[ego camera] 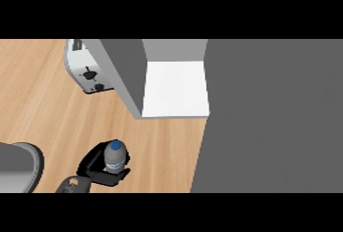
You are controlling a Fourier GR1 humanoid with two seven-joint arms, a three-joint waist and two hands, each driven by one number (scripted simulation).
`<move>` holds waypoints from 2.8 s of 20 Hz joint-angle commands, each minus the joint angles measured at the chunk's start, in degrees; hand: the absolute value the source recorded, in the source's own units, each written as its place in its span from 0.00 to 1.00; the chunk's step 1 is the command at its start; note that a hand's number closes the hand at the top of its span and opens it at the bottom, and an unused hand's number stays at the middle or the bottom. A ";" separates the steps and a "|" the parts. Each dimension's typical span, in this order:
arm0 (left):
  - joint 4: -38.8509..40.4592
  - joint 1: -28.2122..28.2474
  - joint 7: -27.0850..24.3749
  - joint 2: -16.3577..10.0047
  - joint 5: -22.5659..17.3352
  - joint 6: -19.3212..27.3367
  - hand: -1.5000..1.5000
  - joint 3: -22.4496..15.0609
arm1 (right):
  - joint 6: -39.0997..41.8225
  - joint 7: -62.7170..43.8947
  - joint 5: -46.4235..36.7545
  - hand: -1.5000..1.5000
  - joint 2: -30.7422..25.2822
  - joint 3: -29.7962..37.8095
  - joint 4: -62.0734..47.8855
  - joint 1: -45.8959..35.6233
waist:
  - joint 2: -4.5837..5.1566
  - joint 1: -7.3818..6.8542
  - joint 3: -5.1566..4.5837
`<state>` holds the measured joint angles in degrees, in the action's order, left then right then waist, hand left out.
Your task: Pick up the bottled water, place it into the cabinet and close the cabinet
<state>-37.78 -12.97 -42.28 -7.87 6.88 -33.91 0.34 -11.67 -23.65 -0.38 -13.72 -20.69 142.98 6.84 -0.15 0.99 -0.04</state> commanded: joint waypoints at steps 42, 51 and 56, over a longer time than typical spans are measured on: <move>-8.47 -29.95 13.47 7.82 -46.91 50.72 1.00 -25.62 | 22.06 10.50 30.62 0.00 -3.20 41.34 -7.70 7.61 | 0.21 2.84 0.04; 2.69 -40.24 12.24 7.86 -54.06 60.13 1.00 -32.08 | 28.91 12.57 41.66 0.00 -7.21 52.52 -12.96 8.50 | 0.62 3.25 0.05; 14.41 -49.25 13.16 7.86 -54.46 57.95 1.00 -27.89 | 30.52 12.39 42.10 0.00 -6.21 51.41 -12.08 9.26 | 1.26 3.86 0.04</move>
<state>-29.39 -57.46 -29.38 -0.03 -46.33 23.40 -28.17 17.35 -11.52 39.88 -19.90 30.24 131.33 16.35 0.75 4.54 0.00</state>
